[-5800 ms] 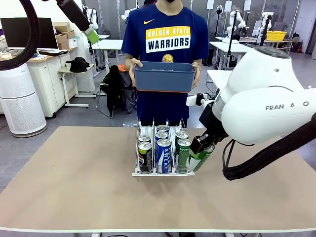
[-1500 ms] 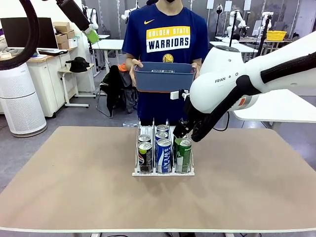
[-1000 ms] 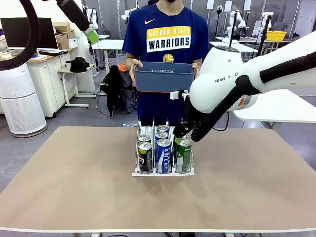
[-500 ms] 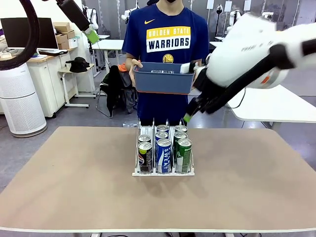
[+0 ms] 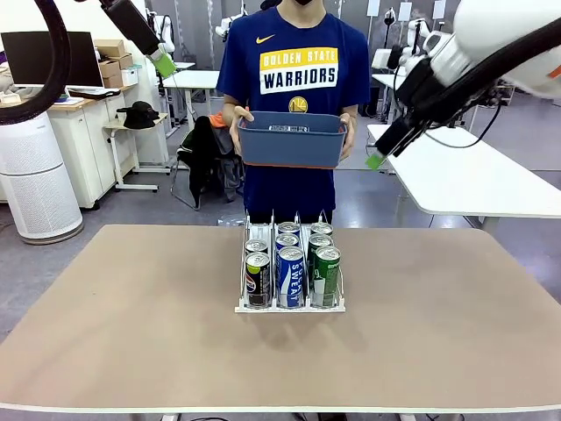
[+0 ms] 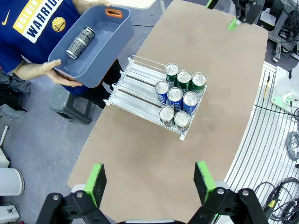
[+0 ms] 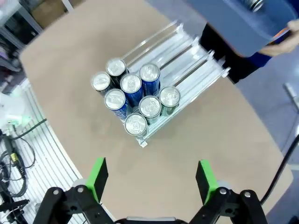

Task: Fill the beverage cans into the dispenser.
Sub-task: Pick up the Pepsi coke handed by the human.

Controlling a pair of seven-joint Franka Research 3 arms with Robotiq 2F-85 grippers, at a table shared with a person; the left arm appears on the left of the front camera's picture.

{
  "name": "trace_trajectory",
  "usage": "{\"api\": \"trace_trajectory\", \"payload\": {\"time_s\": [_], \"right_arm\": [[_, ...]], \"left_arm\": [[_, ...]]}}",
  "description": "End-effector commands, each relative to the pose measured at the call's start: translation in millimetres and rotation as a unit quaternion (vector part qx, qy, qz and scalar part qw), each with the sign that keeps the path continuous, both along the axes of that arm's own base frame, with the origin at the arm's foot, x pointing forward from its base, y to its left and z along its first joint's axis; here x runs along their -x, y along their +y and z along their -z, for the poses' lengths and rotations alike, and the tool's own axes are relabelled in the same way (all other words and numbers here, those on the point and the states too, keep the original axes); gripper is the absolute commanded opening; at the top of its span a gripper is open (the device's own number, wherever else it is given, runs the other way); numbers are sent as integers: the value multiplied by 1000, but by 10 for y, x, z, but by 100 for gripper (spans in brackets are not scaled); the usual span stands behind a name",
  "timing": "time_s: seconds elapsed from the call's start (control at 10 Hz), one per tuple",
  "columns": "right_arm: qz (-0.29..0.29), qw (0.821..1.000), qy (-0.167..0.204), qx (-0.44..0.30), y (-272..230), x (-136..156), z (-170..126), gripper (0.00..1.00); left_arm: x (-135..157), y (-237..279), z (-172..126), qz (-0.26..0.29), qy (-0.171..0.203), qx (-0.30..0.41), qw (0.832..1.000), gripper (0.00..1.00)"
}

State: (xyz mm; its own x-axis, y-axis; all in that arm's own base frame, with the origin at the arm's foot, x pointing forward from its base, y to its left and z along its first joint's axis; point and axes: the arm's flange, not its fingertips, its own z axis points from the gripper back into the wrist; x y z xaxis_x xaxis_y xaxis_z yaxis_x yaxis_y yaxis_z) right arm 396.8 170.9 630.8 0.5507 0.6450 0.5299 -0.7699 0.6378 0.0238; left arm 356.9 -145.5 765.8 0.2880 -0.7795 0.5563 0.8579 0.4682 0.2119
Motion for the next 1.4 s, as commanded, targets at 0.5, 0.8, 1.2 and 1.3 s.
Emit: {"api": "trace_trajectory", "payload": {"time_s": [0.5,0.8,1.2,1.3], "right_arm": [[-25,999,-20,-17,42,194,-773,100],[-21,999,-25,-20,55,205,-805,100],[-50,996,-60,-33,36,239,-832,100],[-56,995,-71,-40,22,229,-863,100]], "left_arm": [[12,18,9,2,3,-2,1000,100],[12,18,9,2,3,-2,1000,100],[12,18,9,2,3,-2,1000,100],[12,18,9,2,3,-2,1000,100]]}}
